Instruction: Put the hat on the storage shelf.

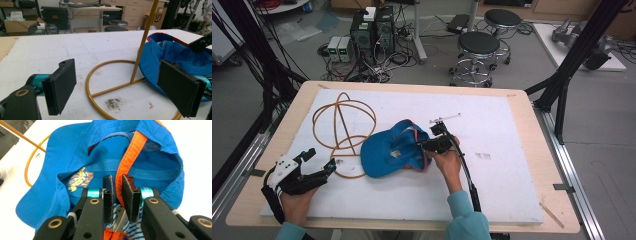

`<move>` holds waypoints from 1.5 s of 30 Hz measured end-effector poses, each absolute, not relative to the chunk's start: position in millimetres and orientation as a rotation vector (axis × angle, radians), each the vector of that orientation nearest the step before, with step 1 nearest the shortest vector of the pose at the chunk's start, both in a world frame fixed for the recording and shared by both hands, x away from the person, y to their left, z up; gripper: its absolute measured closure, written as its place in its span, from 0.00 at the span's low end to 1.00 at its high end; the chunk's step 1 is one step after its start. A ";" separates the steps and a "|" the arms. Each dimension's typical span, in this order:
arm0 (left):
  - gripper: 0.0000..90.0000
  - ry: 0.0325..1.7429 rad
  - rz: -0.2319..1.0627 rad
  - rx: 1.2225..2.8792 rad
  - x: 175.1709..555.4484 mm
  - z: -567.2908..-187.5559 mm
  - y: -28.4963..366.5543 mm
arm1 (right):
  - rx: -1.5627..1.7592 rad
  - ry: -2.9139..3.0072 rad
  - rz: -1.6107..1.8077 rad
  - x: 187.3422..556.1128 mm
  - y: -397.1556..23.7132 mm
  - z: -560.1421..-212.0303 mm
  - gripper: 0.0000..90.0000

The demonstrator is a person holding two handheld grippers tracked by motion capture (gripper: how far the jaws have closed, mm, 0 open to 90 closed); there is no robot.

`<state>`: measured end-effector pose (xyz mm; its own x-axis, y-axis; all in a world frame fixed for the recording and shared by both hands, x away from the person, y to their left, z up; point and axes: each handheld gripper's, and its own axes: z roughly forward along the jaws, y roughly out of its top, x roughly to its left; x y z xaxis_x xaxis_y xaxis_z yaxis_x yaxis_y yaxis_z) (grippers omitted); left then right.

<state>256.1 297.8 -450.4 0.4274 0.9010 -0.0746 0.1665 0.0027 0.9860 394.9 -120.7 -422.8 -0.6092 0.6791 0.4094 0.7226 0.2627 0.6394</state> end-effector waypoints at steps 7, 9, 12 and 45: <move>0.18 0.998 0.767 1.477 256.2 -450.3 297.9 | -1.366 -2.427 -1.319 394.0 -125.4 -419.2 0.89; 0.18 0.998 0.768 1.477 256.2 -450.3 297.9 | -1.366 -2.424 -1.321 393.0 -126.8 -417.2 0.92; 0.18 1.000 0.767 1.475 256.3 -450.4 297.9 | -1.377 -2.409 -1.315 391.1 -130.2 -413.4 0.98; 0.18 1.002 0.765 1.473 256.2 -450.4 297.8 | -1.349 -2.459 -1.534 369.4 -166.0 -338.3 0.99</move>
<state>256.2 297.8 -450.4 0.4252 0.9020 -0.0744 0.1658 0.0032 0.9862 369.4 -166.0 -338.3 -0.6424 0.6755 0.3619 0.6222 0.1841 0.7609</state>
